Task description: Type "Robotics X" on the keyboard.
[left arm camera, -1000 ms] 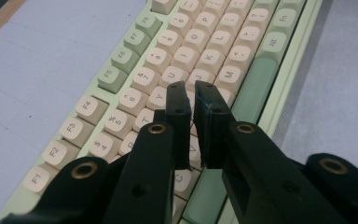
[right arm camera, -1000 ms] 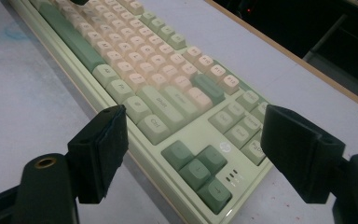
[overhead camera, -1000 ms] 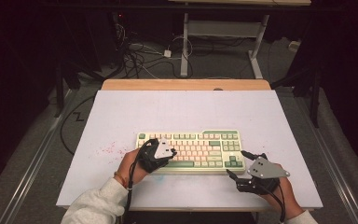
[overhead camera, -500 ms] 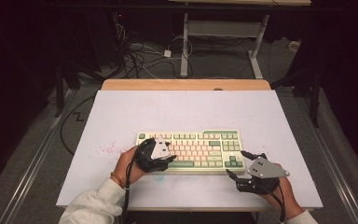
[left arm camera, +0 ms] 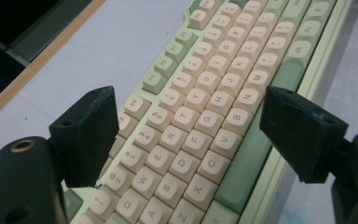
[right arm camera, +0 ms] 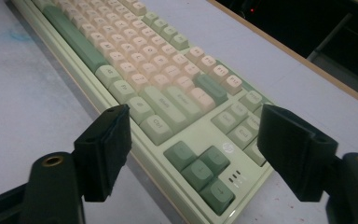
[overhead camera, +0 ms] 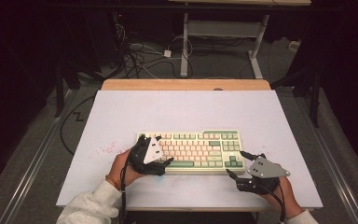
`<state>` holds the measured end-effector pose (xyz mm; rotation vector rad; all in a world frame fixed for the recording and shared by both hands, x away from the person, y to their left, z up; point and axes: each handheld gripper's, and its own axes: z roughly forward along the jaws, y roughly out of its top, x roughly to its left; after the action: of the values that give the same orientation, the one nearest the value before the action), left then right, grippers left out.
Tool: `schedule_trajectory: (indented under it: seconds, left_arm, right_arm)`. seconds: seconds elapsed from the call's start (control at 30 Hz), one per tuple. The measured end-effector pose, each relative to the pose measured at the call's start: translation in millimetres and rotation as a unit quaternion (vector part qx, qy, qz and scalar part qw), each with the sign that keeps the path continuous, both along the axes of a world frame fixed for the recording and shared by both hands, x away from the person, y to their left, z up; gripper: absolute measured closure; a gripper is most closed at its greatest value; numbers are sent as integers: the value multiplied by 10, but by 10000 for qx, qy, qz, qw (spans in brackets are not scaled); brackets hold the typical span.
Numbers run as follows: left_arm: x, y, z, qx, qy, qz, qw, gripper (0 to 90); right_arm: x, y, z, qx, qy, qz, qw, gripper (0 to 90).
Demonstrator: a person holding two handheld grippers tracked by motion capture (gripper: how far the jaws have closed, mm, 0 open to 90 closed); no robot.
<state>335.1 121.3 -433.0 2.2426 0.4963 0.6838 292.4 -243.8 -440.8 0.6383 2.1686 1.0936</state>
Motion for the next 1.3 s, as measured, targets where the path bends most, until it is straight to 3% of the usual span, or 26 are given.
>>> schedule_trajectory:
  seconds: [0.03,0.23,0.3,0.33,0.53,0.57,0.87,1.0,1.3]
  left_arm:
    - [-14,26,6,-39,-25,22,10000,189]
    - [-79,193,23,-141,-76,156,9997,189]
    - [-99,250,23,-174,-89,218,9996,189]
    - [-109,276,21,-195,-79,234,9995,189]
    - [-211,399,-16,-155,-135,309,9993,189]
    - [-255,438,-39,-199,-227,370,9989,189]
    - [-361,607,-74,-257,-341,528,9977,189]
    - [-371,736,-81,-440,-307,661,9964,189]
    - [-452,815,-145,-527,-304,750,9953,189]
  right_arm:
    - [0,-16,12,78,15,6,10000,372]
    - [-2,-23,25,109,55,36,9999,527]
    - [3,-21,29,109,166,130,9997,600]
    - [8,-20,30,130,266,207,9993,685]
    - [24,-3,41,108,428,341,9984,879]
    - [25,2,44,113,441,345,9984,899]
    - [96,114,87,16,466,509,9976,900]
    - [174,218,92,-90,499,607,9969,900]
    - [433,512,108,-188,588,735,9954,900]
